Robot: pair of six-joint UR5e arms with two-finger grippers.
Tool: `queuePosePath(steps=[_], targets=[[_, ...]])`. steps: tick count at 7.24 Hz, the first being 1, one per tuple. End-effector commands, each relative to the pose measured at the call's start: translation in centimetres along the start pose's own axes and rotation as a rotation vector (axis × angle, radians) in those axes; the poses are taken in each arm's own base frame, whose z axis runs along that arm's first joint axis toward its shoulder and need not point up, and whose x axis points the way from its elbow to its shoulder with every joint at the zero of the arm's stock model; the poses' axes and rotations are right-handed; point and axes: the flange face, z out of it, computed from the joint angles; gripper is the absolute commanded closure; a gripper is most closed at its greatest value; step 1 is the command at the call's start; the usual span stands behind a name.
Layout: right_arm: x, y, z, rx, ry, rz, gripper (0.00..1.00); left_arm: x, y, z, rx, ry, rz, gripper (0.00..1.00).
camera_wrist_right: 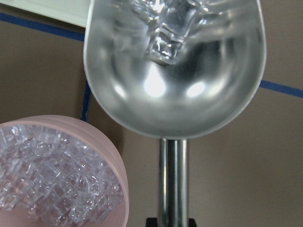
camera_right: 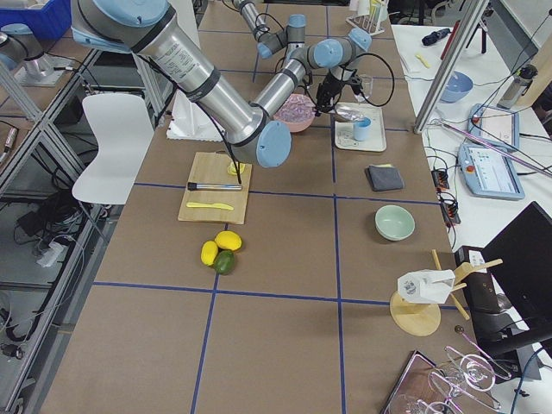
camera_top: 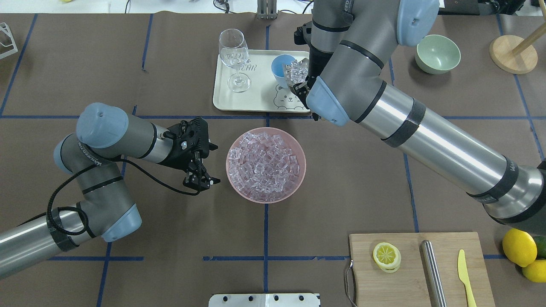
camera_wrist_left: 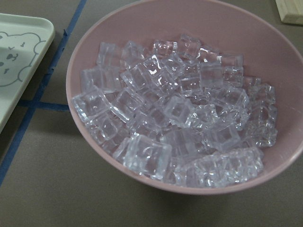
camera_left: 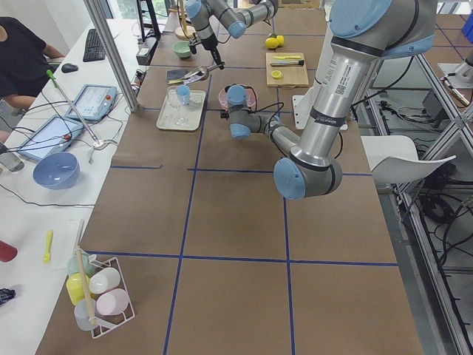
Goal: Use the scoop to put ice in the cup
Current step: 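Tilt the scoop over the blue cup to pour the ice cubes in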
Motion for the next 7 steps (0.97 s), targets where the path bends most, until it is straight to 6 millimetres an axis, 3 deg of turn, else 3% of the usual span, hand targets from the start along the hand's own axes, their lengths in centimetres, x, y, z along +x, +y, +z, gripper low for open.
queuePosePath(steps=[1, 2, 4, 7], targets=[[-0.5, -1.0, 0.2, -0.039, -0.022, 0.025, 1.00, 0.1, 0.0, 0.0, 0.001, 0.001, 0.001, 0.00], [-1.5, -2.2, -0.4, -0.045, -0.019, 0.035, 1.00, 0.1, 0.0, 0.0, 0.001, 0.001, 0.001, 0.00], [-1.6, -2.3, -1.5, -0.059, -0.011, 0.057, 1.00, 0.2, 0.1, 0.1, 0.000, 0.004, 0.001, 0.00], [-1.4, -2.5, -1.3, -0.079, -0.001, 0.073, 1.00, 0.3, 0.0, 0.1, 0.006, 0.002, 0.004, 0.00]])
